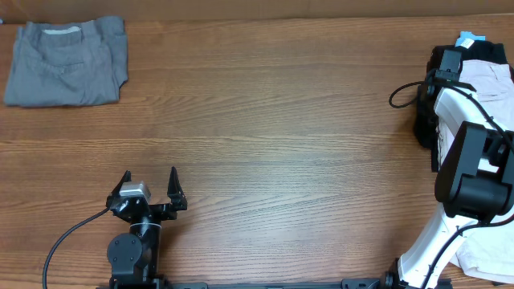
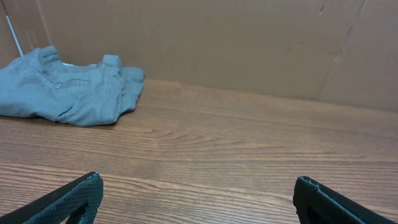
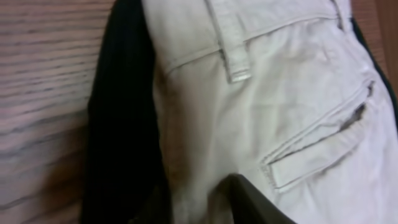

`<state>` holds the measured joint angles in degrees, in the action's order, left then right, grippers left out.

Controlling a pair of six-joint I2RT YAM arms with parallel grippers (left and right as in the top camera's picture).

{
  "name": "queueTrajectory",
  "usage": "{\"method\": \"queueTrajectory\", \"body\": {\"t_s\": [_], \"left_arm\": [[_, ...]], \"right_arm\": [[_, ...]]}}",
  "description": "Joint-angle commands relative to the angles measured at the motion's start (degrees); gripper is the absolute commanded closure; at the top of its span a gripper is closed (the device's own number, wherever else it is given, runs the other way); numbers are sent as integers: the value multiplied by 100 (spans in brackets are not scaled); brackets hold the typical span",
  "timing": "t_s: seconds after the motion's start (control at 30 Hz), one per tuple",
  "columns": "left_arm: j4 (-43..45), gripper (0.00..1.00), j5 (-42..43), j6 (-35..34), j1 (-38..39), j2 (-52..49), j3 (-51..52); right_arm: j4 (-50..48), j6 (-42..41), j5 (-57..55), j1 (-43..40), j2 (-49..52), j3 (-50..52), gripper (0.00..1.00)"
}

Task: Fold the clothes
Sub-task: 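Reach the right gripper to the beige pants on the right stack, then grasp the top edge of the beige pants with the right gripper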

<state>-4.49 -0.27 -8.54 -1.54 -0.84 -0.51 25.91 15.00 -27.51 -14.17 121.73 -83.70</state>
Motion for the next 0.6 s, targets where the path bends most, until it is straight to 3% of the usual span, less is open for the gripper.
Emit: {"method": "queueTrajectory", "body": {"t_s": [0.0,0.37,0.57], "left_arm": [[7,0,4,127,-35,57,24],[7,0,4,127,-35,57,24],[7,0,4,127,-35,57,24]], "right_arm": [[0,-44,293,-11,20,-188,61],[13,-42,306,-138,70,-188,71],[35,-42,271,-216,70,-188,82]]}}
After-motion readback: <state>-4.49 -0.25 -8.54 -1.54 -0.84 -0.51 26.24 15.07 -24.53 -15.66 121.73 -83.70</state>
